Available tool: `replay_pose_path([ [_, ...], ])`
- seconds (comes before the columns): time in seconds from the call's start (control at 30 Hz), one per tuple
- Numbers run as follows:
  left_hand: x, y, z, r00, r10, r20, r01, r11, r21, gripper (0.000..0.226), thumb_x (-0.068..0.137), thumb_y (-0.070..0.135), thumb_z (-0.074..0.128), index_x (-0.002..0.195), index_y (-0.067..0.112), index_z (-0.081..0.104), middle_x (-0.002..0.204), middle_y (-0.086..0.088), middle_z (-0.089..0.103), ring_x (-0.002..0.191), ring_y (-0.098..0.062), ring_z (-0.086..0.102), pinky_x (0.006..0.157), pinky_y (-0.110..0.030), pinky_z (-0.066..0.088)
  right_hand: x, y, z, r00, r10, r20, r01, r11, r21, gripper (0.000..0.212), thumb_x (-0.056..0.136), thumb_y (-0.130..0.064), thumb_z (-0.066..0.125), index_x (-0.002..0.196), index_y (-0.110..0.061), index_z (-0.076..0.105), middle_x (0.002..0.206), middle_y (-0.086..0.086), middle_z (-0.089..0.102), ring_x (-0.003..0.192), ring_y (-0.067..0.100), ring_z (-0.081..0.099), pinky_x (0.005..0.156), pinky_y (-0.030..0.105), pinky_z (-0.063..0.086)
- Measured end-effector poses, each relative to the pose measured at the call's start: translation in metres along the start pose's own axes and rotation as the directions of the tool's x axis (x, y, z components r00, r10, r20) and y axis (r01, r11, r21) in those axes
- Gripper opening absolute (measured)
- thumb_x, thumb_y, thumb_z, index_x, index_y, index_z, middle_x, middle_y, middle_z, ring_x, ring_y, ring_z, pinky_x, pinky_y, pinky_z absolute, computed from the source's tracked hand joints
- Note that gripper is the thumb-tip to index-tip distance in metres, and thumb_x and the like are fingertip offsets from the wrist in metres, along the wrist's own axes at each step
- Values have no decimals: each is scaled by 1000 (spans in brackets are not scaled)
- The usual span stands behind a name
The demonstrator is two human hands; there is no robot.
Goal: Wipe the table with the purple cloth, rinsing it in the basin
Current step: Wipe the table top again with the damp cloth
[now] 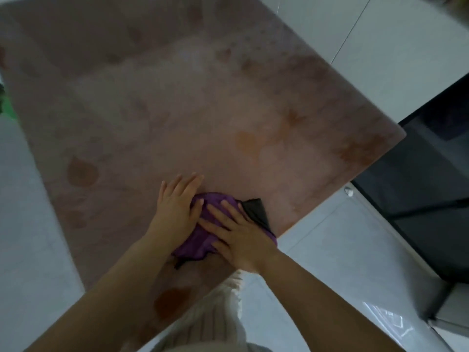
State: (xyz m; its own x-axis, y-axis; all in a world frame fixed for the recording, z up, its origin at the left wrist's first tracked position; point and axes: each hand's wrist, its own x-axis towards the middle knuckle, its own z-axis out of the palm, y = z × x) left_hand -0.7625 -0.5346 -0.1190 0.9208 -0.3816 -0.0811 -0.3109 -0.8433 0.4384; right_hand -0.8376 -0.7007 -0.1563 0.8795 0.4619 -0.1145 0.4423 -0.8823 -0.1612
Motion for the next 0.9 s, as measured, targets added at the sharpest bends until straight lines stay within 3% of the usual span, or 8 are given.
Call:
replay_pose_path([
  [0.13,26,11,-9,998,-57,20,57,998,-10,60,80,43,28,132,16,44,137,-11,48,127,-37,39,106,-56,23,0,114,-19,969,239,57,-244,966,89,58,93,-55,2,144,-32,18,152,-2,19,140,30,11,113,50,5],
  [0.2,30,6,-15,996,-94,2,94,996,-1,59,81,41,30,132,14,43,134,-15,50,123,-41,43,101,-61,30,6,167,-30,944,330,3,-329,941,83,57,93,-57,7,144,-34,17,152,1,25,141,32,18,114,45,8],
  [0.33,17,-12,-22,964,-264,-25,264,964,10,61,80,44,32,131,11,44,132,-18,51,121,-44,44,99,-60,34,37,246,-52,891,452,-34,-450,892,48,61,88,-53,6,145,-35,11,157,-1,7,145,25,3,115,42,0],
  [0.47,14,-1,-10,924,-382,-2,382,924,25,68,77,45,32,131,5,42,124,-24,55,114,-46,49,93,-62,39,89,257,-62,813,582,13,-581,810,82,51,98,-41,18,147,-32,6,158,0,-2,144,25,-6,115,47,-5],
  [0.53,29,28,3,903,-428,-28,427,903,-40,75,75,46,32,131,-2,39,120,-29,56,110,-46,52,90,-59,42,111,236,-63,894,447,22,-447,892,63,52,99,-37,22,148,-30,4,158,2,-2,144,28,-5,114,49,-5],
  [0.63,68,80,23,891,-443,-99,433,895,-107,78,75,49,30,134,-2,35,126,-27,52,114,-44,51,94,-56,40,116,183,-57,996,-14,91,5,996,92,53,99,-35,26,148,-27,7,158,3,-1,143,30,-8,112,49,-11],
  [0.77,109,147,58,892,-443,-91,421,888,-187,68,82,48,31,140,12,29,131,-20,49,122,-37,44,100,-55,36,48,168,-63,846,-485,220,509,858,-64,52,98,-30,27,146,-10,21,155,11,19,143,32,5,113,50,-6],
  [0.9,133,222,96,907,-418,-51,397,889,-229,69,81,54,24,140,17,28,140,-11,43,132,-31,34,106,-54,31,-10,256,-63,752,-627,206,624,777,86,44,97,-29,31,134,-10,45,141,12,45,137,31,27,115,43,5],
])
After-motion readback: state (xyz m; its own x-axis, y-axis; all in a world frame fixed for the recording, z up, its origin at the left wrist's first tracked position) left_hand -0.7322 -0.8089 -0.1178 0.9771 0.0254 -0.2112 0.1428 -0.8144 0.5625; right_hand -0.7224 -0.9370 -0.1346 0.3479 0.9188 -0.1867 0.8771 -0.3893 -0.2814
